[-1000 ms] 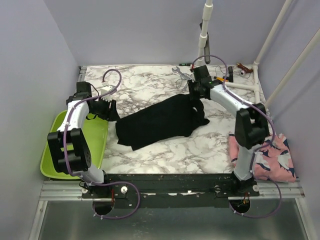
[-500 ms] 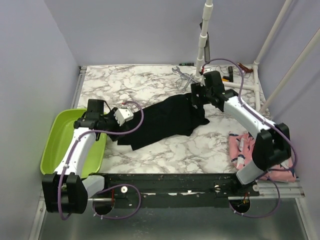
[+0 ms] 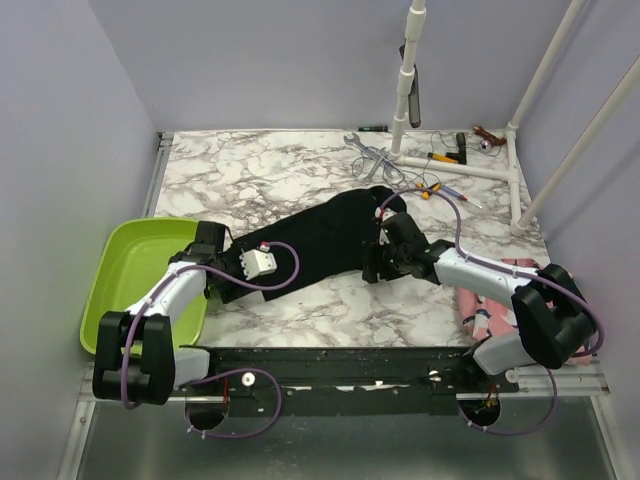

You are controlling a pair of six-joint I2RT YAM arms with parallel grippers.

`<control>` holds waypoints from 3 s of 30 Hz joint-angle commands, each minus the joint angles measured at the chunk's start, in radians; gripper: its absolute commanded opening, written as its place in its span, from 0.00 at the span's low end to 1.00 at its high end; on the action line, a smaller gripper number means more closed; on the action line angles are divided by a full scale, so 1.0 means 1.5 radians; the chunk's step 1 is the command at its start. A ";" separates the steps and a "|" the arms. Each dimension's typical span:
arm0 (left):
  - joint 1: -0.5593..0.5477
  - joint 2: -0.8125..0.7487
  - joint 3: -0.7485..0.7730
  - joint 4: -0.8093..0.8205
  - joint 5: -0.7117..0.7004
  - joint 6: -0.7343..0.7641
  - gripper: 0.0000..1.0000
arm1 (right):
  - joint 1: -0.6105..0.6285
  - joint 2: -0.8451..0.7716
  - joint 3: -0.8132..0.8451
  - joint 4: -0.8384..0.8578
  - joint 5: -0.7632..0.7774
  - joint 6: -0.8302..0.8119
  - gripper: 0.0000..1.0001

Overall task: Fold and stack the mixed laundry pile
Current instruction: Flatten out the T-shirt at the center of the board.

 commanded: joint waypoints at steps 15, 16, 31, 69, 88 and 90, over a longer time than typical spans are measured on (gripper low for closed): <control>-0.015 0.082 0.001 0.076 -0.028 -0.033 0.13 | -0.005 0.075 -0.070 0.238 0.099 0.013 0.62; -0.015 0.081 0.004 0.073 -0.023 -0.039 0.03 | -0.005 0.079 -0.066 0.241 0.112 0.008 0.52; 0.004 -0.105 0.377 -0.035 -0.109 -0.301 0.00 | -0.009 -0.065 0.332 -0.094 0.369 -0.249 0.01; 0.005 -0.179 0.910 -0.374 -0.162 -0.286 0.00 | -0.009 -0.169 0.772 -0.365 0.076 -0.241 0.01; 0.003 0.389 0.738 -0.134 -0.305 -0.292 0.00 | -0.082 0.315 0.571 -0.030 0.188 -0.419 0.03; 0.003 0.429 0.756 -0.117 -0.334 -0.288 0.00 | -0.084 0.353 0.591 -0.004 0.201 -0.425 0.05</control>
